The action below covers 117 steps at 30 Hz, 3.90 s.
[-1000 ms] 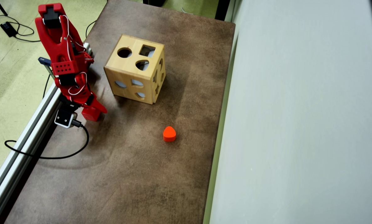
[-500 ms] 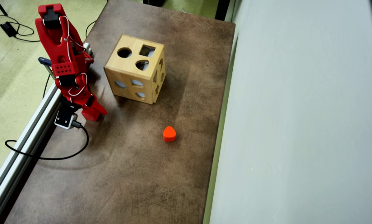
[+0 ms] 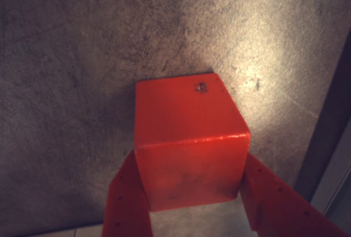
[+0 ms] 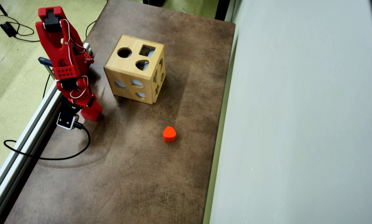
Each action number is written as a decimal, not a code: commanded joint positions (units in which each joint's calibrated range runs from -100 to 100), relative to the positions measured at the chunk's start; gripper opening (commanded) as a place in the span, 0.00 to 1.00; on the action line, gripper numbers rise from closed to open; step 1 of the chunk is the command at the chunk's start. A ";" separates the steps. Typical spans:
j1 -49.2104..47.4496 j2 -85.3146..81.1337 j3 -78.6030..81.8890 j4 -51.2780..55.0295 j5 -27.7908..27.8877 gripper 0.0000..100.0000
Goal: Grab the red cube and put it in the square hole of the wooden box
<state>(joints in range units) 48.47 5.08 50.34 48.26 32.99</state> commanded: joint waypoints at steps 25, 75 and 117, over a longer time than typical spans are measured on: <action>-0.55 -45.72 -2.75 5.17 -6.11 0.02; -57.02 -21.60 -56.24 35.89 -37.66 0.02; -61.10 -7.59 -59.28 41.20 -38.78 0.02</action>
<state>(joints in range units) -12.76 -2.29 -6.73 89.27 -6.18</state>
